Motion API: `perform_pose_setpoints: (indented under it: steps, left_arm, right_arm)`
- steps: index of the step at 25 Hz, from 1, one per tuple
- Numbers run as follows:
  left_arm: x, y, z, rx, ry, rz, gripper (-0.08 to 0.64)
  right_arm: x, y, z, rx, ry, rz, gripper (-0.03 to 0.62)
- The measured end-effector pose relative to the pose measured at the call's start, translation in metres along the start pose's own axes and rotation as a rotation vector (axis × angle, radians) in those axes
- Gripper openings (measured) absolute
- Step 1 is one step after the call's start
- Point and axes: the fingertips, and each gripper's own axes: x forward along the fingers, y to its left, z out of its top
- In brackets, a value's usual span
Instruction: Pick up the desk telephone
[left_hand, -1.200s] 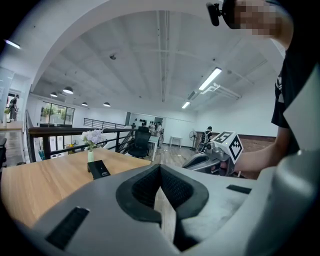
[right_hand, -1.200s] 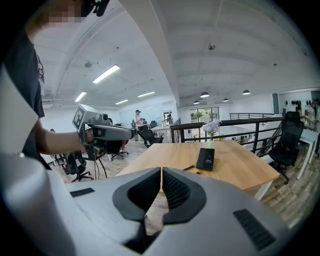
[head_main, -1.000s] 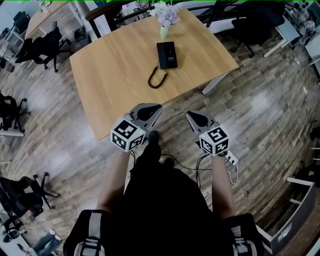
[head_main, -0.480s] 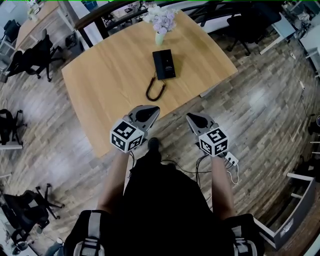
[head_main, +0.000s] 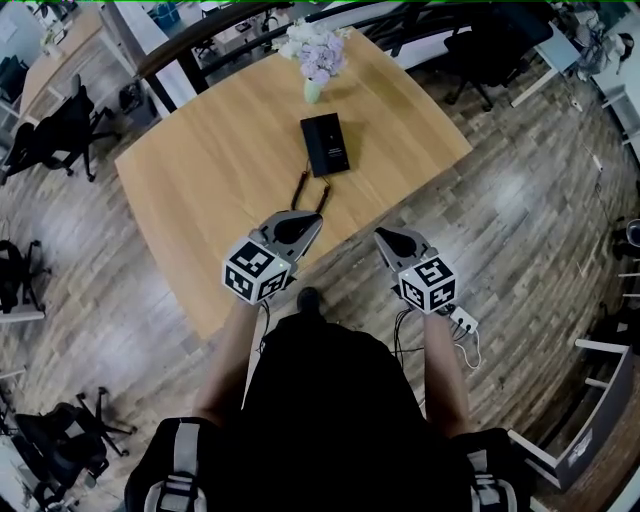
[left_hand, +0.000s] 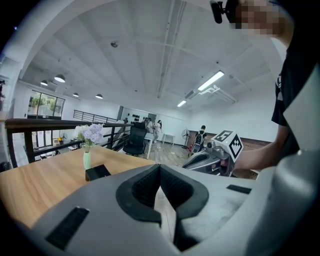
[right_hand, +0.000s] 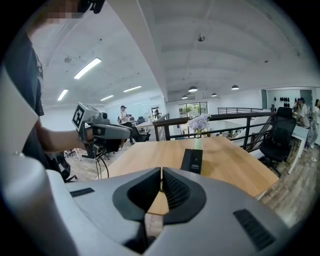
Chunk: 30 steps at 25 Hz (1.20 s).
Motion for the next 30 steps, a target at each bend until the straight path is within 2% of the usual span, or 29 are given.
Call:
perform_pose_setpoints:
  steps: [9, 17, 24, 30]
  left_arm:
    - [0.006, 0.031, 0.0, -0.001, 0.013, -0.009, 0.021]
    - [0.018, 0.023, 0.002, 0.014, 0.043, 0.008, 0.021]
    - [0.032, 0.039, 0.01, -0.011, 0.045, 0.116, 0.021]
    - [0.063, 0.037, 0.017, -0.036, 0.052, 0.228, 0.021]
  right_arm:
    - [0.023, -0.011, 0.007, -0.005, 0.013, -0.013, 0.028]
    - [0.014, -0.031, 0.0, 0.005, 0.03, 0.0, 0.028]
    - [0.031, -0.059, 0.009, -0.03, 0.036, 0.091, 0.028]
    - [0.024, -0.108, 0.013, -0.095, 0.068, 0.157, 0.028]
